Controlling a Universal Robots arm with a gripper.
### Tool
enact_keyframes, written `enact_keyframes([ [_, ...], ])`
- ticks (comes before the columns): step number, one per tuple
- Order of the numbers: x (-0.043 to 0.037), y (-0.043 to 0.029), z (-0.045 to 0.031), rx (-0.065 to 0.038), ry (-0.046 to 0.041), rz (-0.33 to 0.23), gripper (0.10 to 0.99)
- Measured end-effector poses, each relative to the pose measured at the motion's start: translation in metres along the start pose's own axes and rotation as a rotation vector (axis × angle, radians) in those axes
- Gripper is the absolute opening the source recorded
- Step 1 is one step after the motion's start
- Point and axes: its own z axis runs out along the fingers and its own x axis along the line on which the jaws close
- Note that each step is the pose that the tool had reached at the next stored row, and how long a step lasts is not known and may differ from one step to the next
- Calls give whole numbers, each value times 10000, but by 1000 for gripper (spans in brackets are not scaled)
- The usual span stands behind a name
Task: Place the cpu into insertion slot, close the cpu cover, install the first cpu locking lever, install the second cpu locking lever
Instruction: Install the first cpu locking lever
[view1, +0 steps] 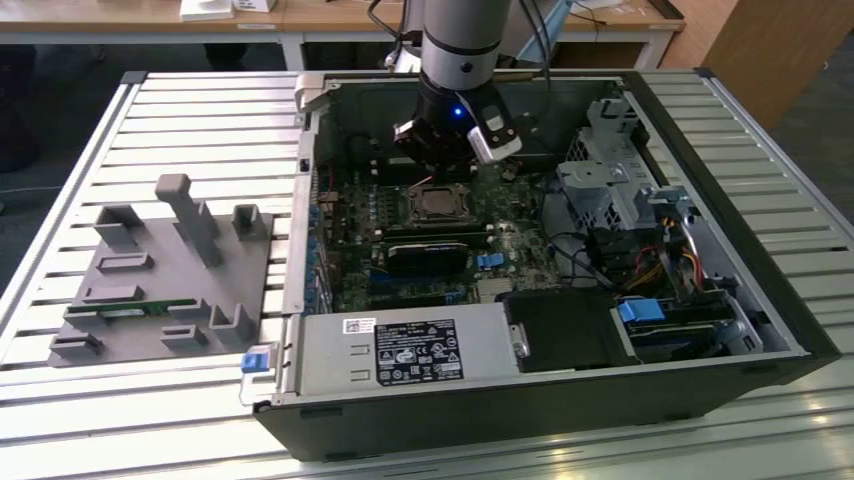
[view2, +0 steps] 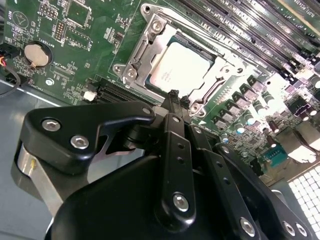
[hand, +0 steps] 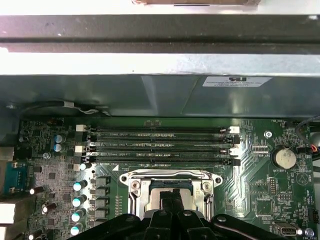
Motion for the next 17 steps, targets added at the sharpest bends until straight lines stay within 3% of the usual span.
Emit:
enact_keyframes([
  [10,1,90,26,-6,-16,-39,106],
  [13,13,100,32,-6,-244,-103,106],
  [17,20,107,36,-17,-278,-107,106],
])
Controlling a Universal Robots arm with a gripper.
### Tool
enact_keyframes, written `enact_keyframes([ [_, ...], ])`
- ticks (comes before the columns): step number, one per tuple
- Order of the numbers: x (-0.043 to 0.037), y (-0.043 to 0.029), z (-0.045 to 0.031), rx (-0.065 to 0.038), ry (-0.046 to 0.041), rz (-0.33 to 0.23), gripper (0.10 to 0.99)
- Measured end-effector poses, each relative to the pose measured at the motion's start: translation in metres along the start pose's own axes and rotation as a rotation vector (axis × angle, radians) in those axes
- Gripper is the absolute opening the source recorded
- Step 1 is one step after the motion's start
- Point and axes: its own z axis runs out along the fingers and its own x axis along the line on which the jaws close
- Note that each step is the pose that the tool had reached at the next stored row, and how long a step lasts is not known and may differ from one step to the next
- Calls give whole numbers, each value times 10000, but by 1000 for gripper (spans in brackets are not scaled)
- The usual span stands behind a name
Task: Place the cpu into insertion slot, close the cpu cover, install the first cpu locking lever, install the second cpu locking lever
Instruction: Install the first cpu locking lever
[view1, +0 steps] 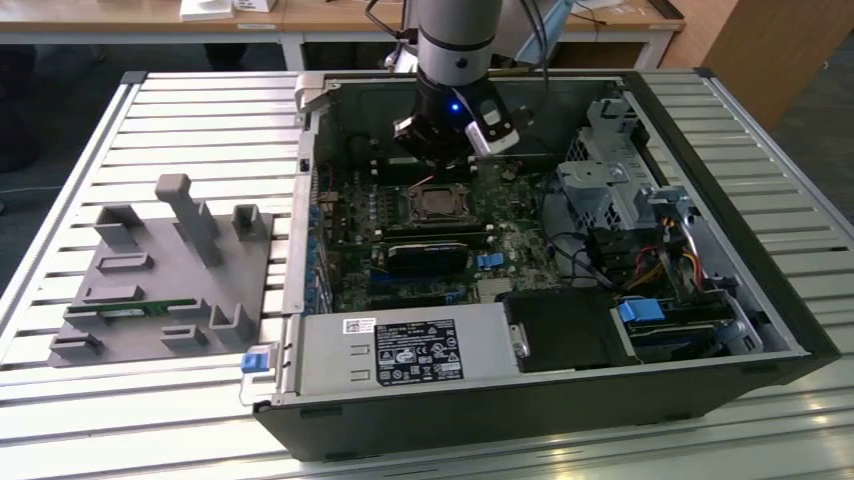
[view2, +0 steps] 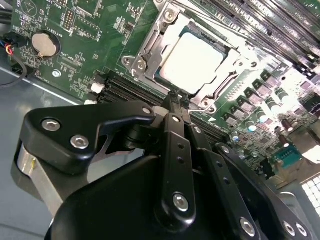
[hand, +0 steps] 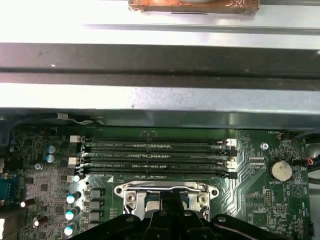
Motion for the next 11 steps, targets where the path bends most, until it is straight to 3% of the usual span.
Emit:
enact_keyframes([
  [11,1,81,28,-3,0,0,106],
])
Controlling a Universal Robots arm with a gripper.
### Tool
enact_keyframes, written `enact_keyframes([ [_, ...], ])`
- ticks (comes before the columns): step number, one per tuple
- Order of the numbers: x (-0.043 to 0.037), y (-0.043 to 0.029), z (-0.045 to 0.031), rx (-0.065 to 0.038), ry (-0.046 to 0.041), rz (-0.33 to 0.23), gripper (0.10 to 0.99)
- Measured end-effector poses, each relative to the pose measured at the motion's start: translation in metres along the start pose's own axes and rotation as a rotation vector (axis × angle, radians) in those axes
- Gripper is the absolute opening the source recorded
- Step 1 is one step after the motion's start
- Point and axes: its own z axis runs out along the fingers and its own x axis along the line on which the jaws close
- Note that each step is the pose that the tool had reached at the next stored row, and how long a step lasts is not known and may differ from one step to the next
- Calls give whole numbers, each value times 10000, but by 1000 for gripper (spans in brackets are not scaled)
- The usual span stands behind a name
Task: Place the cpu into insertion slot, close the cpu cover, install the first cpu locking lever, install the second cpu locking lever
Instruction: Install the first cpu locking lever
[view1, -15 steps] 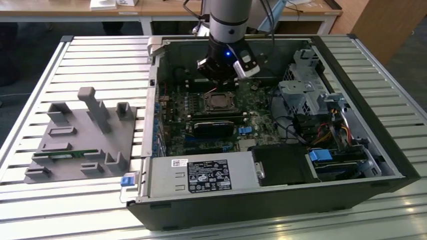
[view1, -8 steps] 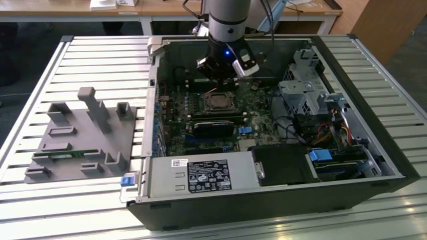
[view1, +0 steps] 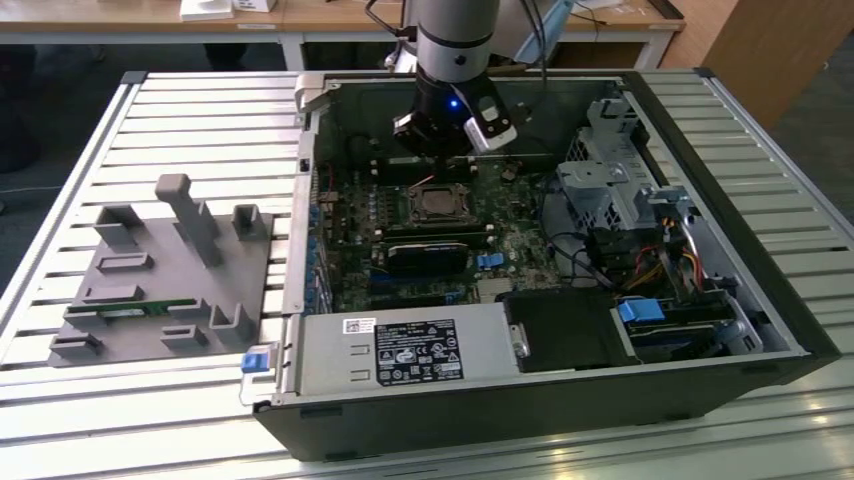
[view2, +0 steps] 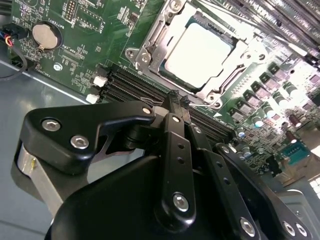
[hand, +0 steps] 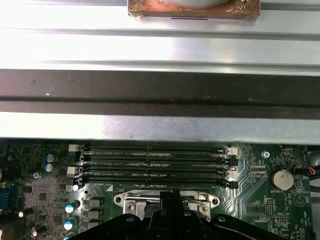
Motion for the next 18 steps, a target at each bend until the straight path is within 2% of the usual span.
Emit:
enact_keyframes([
  [6,0,49,19,2,1,0,106],
  [18,-54,68,56,1,3,0,106],
])
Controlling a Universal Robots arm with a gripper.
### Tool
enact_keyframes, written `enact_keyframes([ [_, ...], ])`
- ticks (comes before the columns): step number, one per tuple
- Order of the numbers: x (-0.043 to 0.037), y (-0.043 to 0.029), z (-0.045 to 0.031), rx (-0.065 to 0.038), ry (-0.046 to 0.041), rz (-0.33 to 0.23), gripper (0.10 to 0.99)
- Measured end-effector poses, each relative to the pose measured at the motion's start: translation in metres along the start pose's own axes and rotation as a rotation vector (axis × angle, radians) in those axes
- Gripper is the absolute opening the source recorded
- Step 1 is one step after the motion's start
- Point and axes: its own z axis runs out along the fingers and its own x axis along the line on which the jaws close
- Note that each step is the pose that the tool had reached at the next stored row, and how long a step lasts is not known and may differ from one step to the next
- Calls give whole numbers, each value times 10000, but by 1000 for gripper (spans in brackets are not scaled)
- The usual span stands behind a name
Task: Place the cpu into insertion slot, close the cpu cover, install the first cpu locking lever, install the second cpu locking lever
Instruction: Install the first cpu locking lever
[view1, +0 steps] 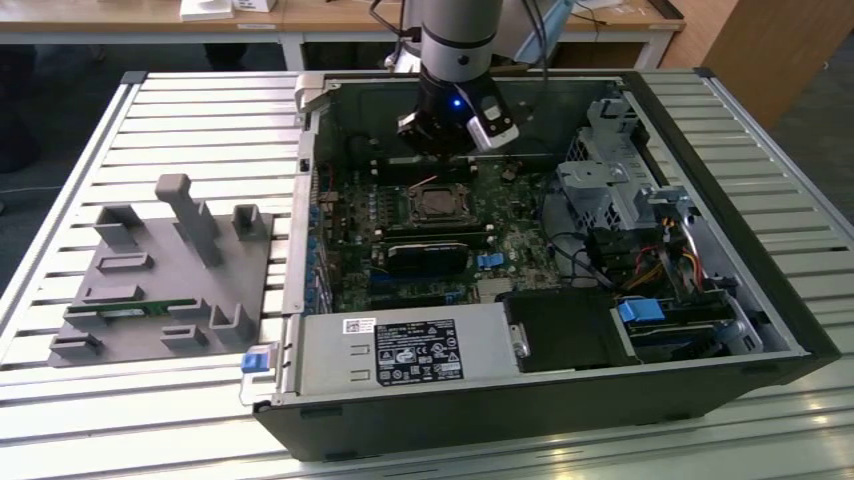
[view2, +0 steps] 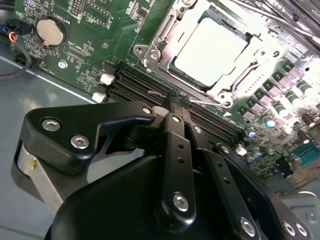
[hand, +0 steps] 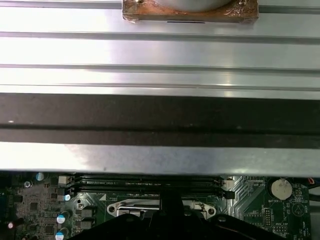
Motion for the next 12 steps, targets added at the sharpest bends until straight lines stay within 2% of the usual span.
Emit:
enact_keyframes([
  [12,-95,-1,66,-1,18,3,106],
])
